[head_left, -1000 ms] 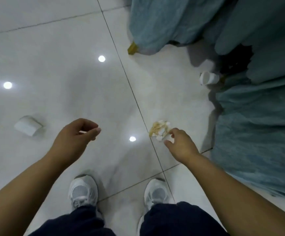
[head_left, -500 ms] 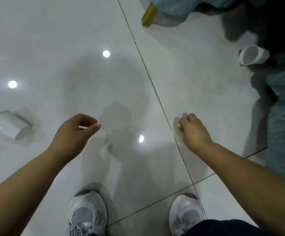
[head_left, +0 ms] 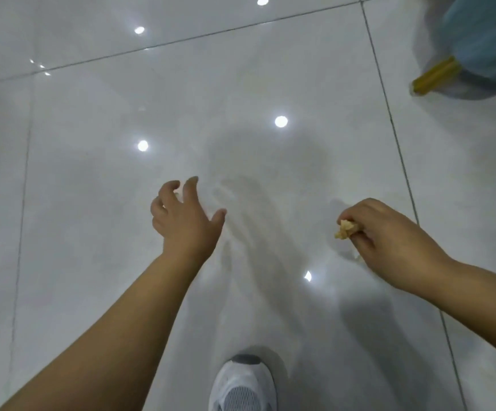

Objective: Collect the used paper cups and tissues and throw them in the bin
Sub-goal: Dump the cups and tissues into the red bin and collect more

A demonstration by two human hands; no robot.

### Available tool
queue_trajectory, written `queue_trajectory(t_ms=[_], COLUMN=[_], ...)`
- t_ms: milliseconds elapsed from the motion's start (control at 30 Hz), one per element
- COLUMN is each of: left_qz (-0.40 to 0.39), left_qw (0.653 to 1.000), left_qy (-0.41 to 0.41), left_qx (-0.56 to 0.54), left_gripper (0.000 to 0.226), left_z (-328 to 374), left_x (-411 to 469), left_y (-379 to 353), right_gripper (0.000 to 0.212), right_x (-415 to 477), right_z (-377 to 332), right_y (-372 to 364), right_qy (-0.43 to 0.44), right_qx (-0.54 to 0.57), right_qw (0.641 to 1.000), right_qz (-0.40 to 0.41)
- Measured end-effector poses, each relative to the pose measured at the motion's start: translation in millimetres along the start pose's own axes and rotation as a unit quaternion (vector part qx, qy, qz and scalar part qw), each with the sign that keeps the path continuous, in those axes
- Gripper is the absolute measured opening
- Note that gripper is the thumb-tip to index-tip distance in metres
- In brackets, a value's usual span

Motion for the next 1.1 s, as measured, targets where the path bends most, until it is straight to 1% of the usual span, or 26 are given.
queue_trajectory(t_ms=[67, 133, 200, 233, 333, 367, 433, 500, 600, 667, 733, 833, 900, 967, 1033, 1100], left_qz=[-0.004, -0.036, -0.069, -0.077, -0.073, -0.076, -0.103, -0.137, -0.189, -0.23, -0.264, -0.284, -0.304, -0.326, -0.349, -0.363], left_qw=[0.999, 0.995, 0.991, 0.99, 0.988, 0.987, 0.981, 0.97, 0.95, 0.934, 0.92, 0.903, 0.889, 0.874, 0.859, 0.851], left_qy=[0.043, 0.089, 0.113, 0.11, 0.064, 0.045, 0.008, -0.029, -0.091, -0.136, -0.184, -0.26, -0.287, -0.303, -0.32, -0.331], left_qx=[0.028, 0.025, -0.019, -0.05, -0.117, -0.133, -0.165, -0.197, -0.231, -0.237, -0.225, -0.188, -0.186, -0.194, -0.197, -0.189], left_gripper=[0.082, 0.087, 0.085, 0.079, 0.053, 0.047, 0.045, 0.05, 0.072, 0.085, 0.094, 0.09, 0.086, 0.086, 0.087, 0.088], left_z=[-18, -36, -49, -52, -47, -41, -22, 8, 63, 103, 142, 199, 234, 265, 288, 304], left_x=[18, 33, 40, 42, 41, 38, 29, 15, -11, -30, -51, -82, -103, -122, -142, -157], left_y=[-4, -14, -25, -28, -27, -26, -25, -21, -11, -4, 0, 2, 0, -5, -14, -23], right_gripper=[0.015, 0.014, 0.013, 0.013, 0.013, 0.014, 0.014, 0.013, 0.011, 0.011, 0.012, 0.023, 0.033, 0.04, 0.036, 0.021], right_x=[9, 13, 14, 14, 11, 10, 4, -5, -28, -45, -65, -98, -121, -143, -164, -178], right_z=[-3, -3, -1, 0, 3, 4, 6, 11, 20, 28, 41, 71, 95, 121, 148, 174], right_y=[-4, -8, -12, -13, -14, -13, -6, 6, 30, 49, 68, 94, 108, 119, 128, 136], right_qy=[0.002, 0.0, -0.011, -0.016, -0.034, -0.041, -0.061, -0.087, -0.132, -0.162, -0.199, -0.268, -0.308, -0.344, -0.378, -0.406], right_qx=[-0.01, -0.017, -0.018, -0.021, -0.022, -0.022, -0.025, -0.027, -0.021, -0.02, -0.022, -0.018, -0.023, -0.042, -0.065, -0.092], right_qw=[1.0, 1.0, 1.0, 0.999, 0.999, 0.998, 0.997, 0.995, 0.991, 0.987, 0.98, 0.963, 0.95, 0.936, 0.921, 0.906], right_qz=[-0.012, -0.019, -0.021, -0.023, -0.034, -0.035, -0.035, -0.032, -0.024, -0.014, -0.002, 0.024, 0.046, 0.058, 0.063, 0.074])
Point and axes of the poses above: each hand's wrist, its own x-axis towards the middle knuckle, its own y-axis out of the back of the hand, z = x × y, the point moved 7 cm from there along x, towards the middle knuckle, and after that the axes turned 8 degrees about y, right-handed, at the moved point
